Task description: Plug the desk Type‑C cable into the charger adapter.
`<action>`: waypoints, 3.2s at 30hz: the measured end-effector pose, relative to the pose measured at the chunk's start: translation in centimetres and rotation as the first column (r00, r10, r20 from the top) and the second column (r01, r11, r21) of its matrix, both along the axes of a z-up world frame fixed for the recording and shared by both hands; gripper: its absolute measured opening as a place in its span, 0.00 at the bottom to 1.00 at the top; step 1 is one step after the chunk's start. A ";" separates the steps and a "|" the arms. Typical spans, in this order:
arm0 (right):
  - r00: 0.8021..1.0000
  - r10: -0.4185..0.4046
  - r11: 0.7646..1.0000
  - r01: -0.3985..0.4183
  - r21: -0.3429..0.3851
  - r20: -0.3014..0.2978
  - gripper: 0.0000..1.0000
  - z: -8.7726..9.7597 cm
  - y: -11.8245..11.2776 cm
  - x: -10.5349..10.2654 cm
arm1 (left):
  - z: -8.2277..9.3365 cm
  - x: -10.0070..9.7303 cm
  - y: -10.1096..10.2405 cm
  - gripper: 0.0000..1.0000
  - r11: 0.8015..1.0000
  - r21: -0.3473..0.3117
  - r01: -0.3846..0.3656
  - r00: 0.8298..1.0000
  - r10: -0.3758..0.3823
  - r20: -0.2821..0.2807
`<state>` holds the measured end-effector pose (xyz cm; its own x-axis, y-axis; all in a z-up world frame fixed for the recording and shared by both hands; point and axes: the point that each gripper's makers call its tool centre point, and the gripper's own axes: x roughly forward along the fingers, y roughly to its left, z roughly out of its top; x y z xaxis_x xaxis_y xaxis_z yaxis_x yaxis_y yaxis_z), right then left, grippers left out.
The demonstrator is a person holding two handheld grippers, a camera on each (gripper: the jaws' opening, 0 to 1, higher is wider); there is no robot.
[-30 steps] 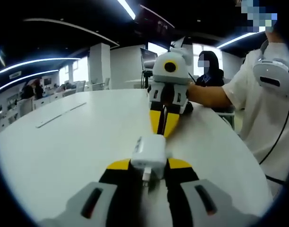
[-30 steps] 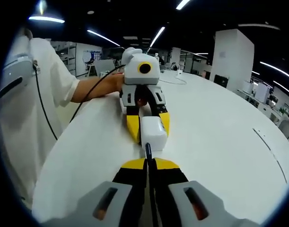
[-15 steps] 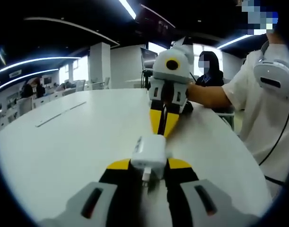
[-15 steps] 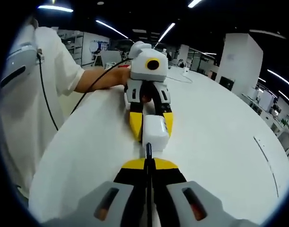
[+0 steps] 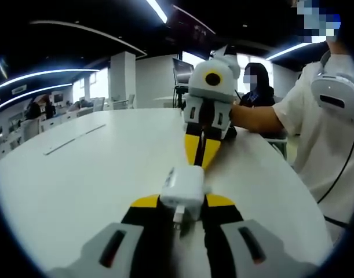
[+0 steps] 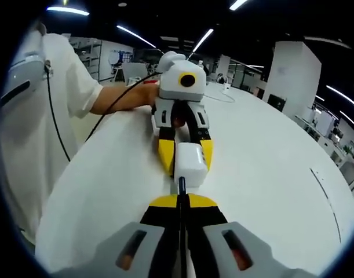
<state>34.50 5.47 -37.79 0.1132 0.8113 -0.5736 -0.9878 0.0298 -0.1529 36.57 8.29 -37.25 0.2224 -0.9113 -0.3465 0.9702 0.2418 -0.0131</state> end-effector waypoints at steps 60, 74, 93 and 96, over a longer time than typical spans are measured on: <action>0.992 -0.121 0.980 0.122 0.155 -0.020 0.19 2.5 -2.6 -0.3 | -0.2 -1.3 -0.5 0.27 1.000 0.004 0.005 1.000 -0.005 0.018; 0.986 -0.166 0.959 0.169 0.226 -0.034 0.20 3.8 -3.9 0.0 | -0.1 -1.3 -0.6 0.27 1.000 0.002 -0.005 1.000 0.005 0.014; 0.960 -0.270 0.904 0.279 0.325 -0.072 0.23 4.3 -7.7 -0.2 | -0.2 0.6 0.5 0.27 1.000 -0.001 -0.016 1.000 0.016 0.020; 0.954 -0.286 0.887 0.298 0.352 -0.087 0.23 4.8 -8.2 -0.4 | -0.2 0.5 0.5 0.27 1.000 -0.001 -0.014 1.000 0.014 0.023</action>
